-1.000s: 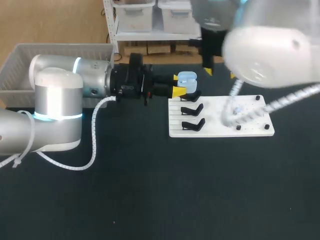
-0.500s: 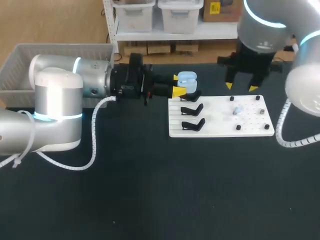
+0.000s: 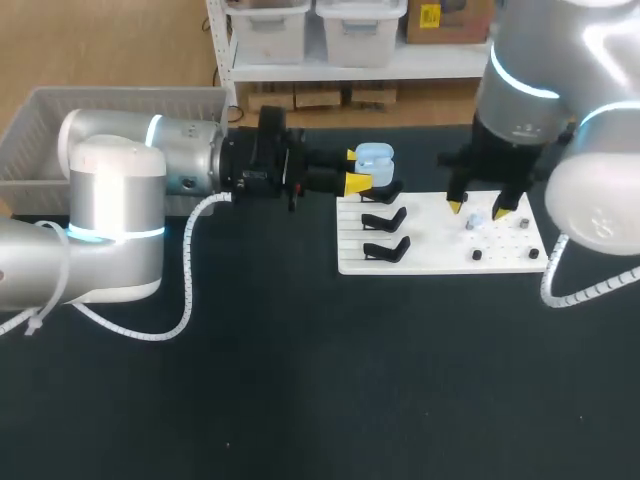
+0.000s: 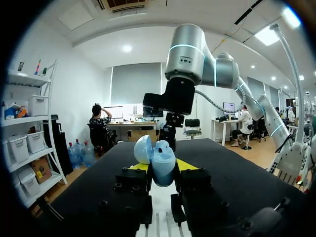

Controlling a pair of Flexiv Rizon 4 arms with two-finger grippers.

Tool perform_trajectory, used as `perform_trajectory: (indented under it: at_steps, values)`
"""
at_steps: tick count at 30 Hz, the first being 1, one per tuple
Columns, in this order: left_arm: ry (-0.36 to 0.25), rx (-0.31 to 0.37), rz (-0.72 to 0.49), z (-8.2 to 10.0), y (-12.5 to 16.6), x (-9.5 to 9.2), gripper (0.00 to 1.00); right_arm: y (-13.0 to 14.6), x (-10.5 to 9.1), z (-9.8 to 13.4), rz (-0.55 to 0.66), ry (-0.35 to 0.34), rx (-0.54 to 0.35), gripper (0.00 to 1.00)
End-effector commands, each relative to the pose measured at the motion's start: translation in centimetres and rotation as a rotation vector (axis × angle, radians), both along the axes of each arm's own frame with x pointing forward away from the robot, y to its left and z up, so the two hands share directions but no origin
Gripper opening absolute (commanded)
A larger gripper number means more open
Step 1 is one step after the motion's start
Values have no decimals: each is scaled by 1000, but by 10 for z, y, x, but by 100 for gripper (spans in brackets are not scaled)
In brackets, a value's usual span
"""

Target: Pick up each earbud case from the left stands, insert the matching earbuds, close the lid, and place the case in the box.

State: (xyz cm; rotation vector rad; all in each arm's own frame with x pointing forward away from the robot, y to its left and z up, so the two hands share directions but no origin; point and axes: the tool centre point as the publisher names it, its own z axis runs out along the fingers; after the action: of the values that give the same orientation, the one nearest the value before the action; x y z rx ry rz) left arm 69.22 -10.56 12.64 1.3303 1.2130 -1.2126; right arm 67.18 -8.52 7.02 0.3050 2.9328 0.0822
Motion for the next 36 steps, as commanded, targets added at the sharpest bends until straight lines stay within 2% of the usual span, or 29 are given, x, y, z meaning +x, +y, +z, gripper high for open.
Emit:
perform_trajectory:
  at_steps: [1, 5, 19, 36]
  values:
    - [-4, -2, 5, -1, 0, -2, 0, 2, 11, -15, -11, 25, 5, 47]
    - [-4, -2, 5, -1, 0, -2, 0, -2, 12, -23, -25, 34, 13, 43]
    - [-4, -2, 5, -1, 0, -2, 0, -14, 17, -39, -55, 31, 11, 40]
    - [-4, -2, 5, -1, 0, -2, 0, -14, 24, -51, -73, 35, 30, 32]
